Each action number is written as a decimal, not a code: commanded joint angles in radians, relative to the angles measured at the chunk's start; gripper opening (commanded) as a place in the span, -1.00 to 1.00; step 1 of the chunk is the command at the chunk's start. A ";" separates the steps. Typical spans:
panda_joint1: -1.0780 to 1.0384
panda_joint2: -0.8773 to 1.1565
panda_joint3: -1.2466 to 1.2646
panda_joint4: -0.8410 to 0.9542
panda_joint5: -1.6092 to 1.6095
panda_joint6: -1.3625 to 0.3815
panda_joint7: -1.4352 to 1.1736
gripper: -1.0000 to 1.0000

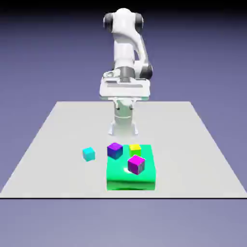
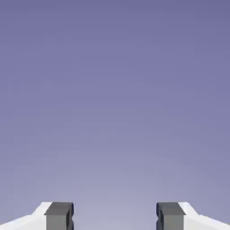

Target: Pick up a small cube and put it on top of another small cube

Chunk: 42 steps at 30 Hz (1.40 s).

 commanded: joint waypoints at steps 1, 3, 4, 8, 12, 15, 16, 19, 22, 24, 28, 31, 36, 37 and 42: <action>-0.008 0.036 -0.015 0.021 0.013 -0.044 -0.002 0.00; -0.025 0.107 -0.046 0.063 0.039 -0.131 -0.005 0.00; -0.034 0.143 -0.061 0.084 0.052 -0.174 -0.007 0.00; -0.067 0.285 -0.122 0.167 0.103 -0.348 -0.014 0.00; -0.101 0.428 -0.183 0.251 0.155 -0.522 -0.022 0.00; -0.126 0.534 -0.229 0.314 0.194 -0.652 -0.027 0.00; -0.135 0.570 -0.244 0.334 0.207 -0.696 -0.029 0.00; -0.160 0.677 -0.290 0.397 0.245 -0.826 -0.034 0.00; -0.185 0.784 -0.336 0.460 0.284 -0.957 -0.040 0.00; -0.202 0.855 -0.366 0.502 0.310 -1.044 -0.043 0.00; -0.235 0.998 -0.427 0.585 0.361 -1.218 -0.051 0.00; -0.261 1.104 -0.473 0.648 0.400 -1.348 -0.056 0.00; -0.271 1.194 -0.494 0.658 0.447 -1.400 -0.071 0.00; -0.264 1.207 -0.482 0.623 0.466 -1.356 -0.082 0.00; -0.263 1.209 -0.480 0.617 0.469 -1.349 -0.084 -1.00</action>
